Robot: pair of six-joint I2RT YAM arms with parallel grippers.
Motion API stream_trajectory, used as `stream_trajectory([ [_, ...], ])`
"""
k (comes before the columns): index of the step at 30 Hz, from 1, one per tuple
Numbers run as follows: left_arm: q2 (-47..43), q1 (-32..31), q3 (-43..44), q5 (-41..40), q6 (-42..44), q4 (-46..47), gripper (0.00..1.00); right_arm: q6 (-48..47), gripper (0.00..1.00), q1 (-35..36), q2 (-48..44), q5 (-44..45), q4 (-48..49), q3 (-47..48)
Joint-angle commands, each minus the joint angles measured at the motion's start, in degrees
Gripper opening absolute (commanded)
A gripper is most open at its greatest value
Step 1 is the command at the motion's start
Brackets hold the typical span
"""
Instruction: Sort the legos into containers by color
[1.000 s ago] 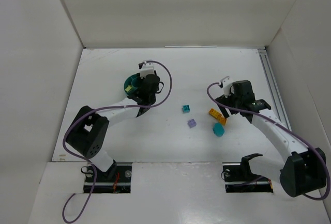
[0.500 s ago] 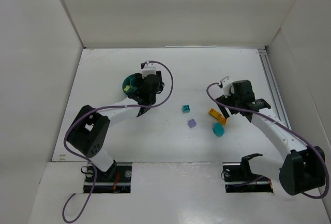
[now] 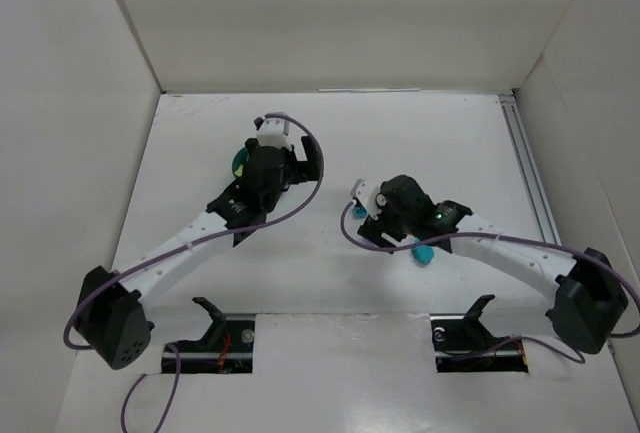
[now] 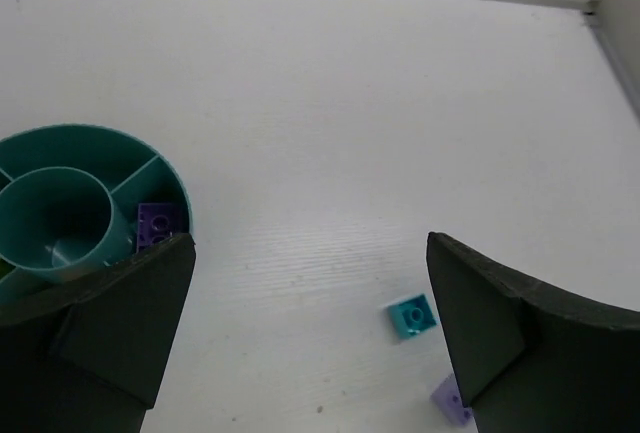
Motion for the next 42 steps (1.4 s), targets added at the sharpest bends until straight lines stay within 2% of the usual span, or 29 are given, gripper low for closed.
stream_trajectory([
  [1,-7.1,-0.5,-4.4,6.8,-5.4,-4.6,1.00,2.8,0.90,3.0,3.2,-0.4,4.4,0.8],
  [7,-17.0,-0.5,-11.2,7.2,-12.8,-10.3,1.00,4.9,0.90,5.1,9.5,-1.2,7.9,0.3],
  [9,-18.2,-0.5,-13.4,8.1,-14.1,-11.8,1.00,8.4,0.89,5.1,12.5,1.3,7.1,1.9],
  [14,-21.3,-0.5,-17.3,8.7,-14.7,-13.2,1.00,15.0,0.86,5.6,15.9,0.7,8.0,3.0],
  [15,-21.3,-0.5,-17.3,8.7,-14.7,-12.6,1.00,17.2,0.82,5.6,16.7,0.7,8.0,3.0],
  [18,-22.3,-0.5,-17.9,8.7,-14.7,-12.6,1.00,18.4,0.77,5.6,18.1,-0.4,10.0,3.0],
  [21,-22.3,-0.5,-17.9,8.7,-14.7,-12.6,1.00,20.2,0.77,5.6,19.3,-0.7,10.7,2.5],
  [22,-22.3,-0.5,-17.9,8.0,-14.7,-12.6,1.00,21.5,0.72,5.6,19.3,-0.7,10.7,2.5],
  [24,-22.3,-0.5,-17.9,8.0,-14.7,-12.6,1.00,22.4,0.68,5.6,19.8,0.4,10.7,2.5],
  [27,-22.3,-0.5,-17.9,7.4,-14.7,-12.6,1.00,24.1,0.50,5.6,19.8,1.7,10.2,2.5],
  [29,-22.3,-0.5,-17.9,6.6,-14.7,-12.6,1.00,24.1,0.38,5.6,19.1,1.8,9.6,2.5],
  [32,-22.3,-0.5,-18.5,6.1,-15.7,-12.6,1.00,22.1,0.29,5.6,17.8,2.5,9.1,3.0],
  [36,-23.5,-0.5,-18.5,4.0,-17.7,-13.1,1.00,15.5,0.27,5.6,16.3,1.1,12.9,6.0],
  [40,-25.6,-0.5,-17.1,-4.4,-21.0,-17.0,1.00,7.2,0.27,5.6,16.3,-1.4,20.2,11.5],
  [42,-27.1,-0.5,-16.5,-6.0,-21.8,-17.7,1.00,3.5,0.27,5.6,18.2,-3.3,24.3,16.3],
])
